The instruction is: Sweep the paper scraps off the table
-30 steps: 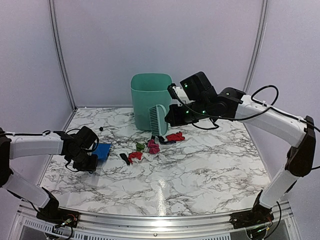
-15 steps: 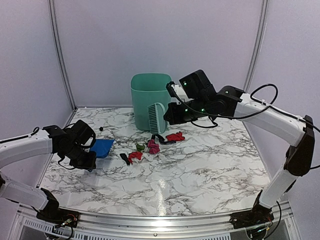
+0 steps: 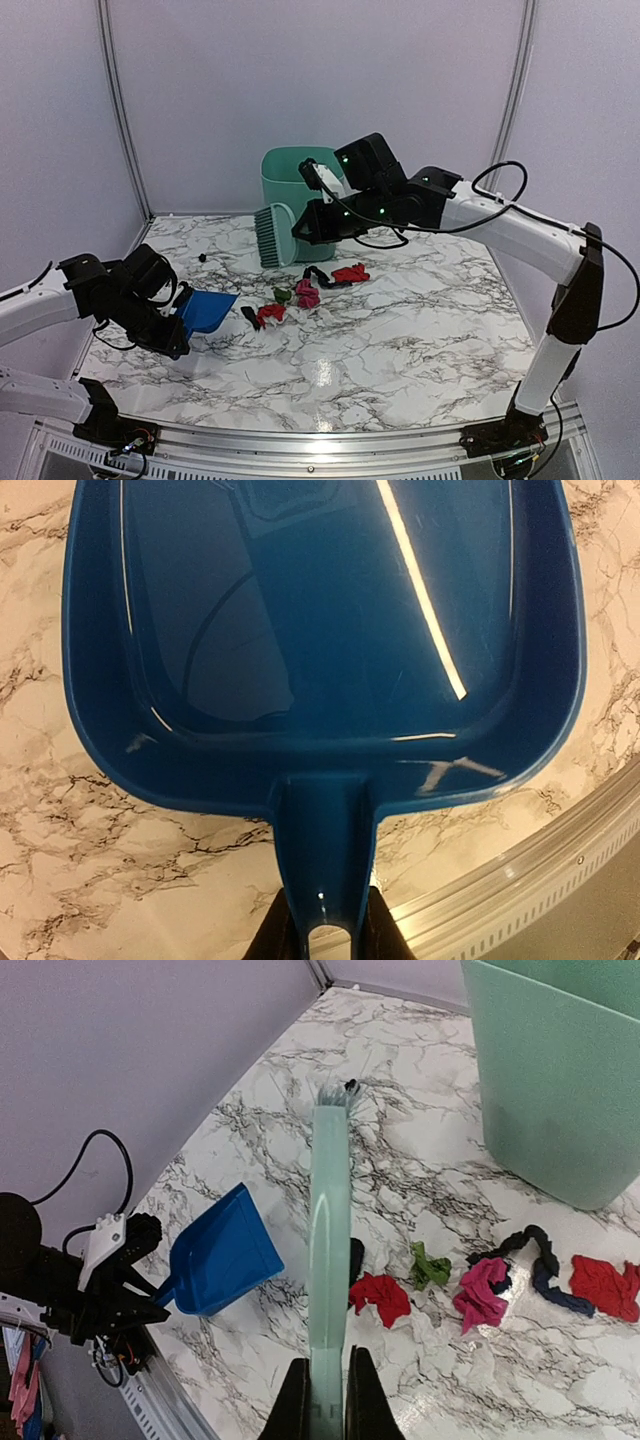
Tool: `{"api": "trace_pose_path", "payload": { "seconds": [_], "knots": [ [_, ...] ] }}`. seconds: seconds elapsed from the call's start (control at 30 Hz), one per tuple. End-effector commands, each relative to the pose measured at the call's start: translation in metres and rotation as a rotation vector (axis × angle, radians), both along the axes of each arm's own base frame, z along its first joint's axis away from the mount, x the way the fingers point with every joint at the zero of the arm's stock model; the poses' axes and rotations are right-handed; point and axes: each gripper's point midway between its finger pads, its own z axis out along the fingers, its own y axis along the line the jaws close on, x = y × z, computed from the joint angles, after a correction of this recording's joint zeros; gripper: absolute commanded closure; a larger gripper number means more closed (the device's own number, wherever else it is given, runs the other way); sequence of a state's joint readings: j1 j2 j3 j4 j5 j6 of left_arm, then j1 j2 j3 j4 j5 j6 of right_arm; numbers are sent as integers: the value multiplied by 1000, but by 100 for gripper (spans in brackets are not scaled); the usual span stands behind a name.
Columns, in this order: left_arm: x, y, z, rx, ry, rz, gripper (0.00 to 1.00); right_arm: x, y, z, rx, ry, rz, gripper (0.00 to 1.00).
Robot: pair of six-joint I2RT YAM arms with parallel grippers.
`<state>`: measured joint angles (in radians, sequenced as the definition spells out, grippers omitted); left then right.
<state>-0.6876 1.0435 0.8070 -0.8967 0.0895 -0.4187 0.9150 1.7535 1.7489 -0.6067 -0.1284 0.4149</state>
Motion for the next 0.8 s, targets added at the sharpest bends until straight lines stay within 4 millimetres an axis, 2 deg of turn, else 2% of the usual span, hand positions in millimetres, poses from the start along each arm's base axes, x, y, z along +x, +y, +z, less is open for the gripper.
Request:
{"api": "trace_pose_path", "payload": {
  "seconds": [0.0, 0.2, 0.3, 0.43, 0.53, 0.67, 0.77],
  "knots": [
    [-19, 3, -4, 9, 62, -34, 87, -9, 28, 26, 102, -13, 74, 100],
    [-37, 5, -10, 23, 73, -65, 87, -13, 28, 10, 81, 19, 67, 100],
    [-38, 6, -16, 65, 61, -65, 87, -18, 30, -2, 72, 47, 85, 100],
    [-39, -5, -20, 110, 70, -102, 87, -20, 28, -14, 51, 73, 76, 100],
    [-33, -24, -18, 139, 57, -137, 87, -16, 17, -18, 17, 64, 21, 100],
    [-34, -34, -36, 244, 57, -215, 87, -11, -4, -17, -28, 38, -55, 100],
    [-34, -46, -41, 281, 48, -281, 89, -12, -22, -16, -49, 24, -103, 100]
  ]
}}
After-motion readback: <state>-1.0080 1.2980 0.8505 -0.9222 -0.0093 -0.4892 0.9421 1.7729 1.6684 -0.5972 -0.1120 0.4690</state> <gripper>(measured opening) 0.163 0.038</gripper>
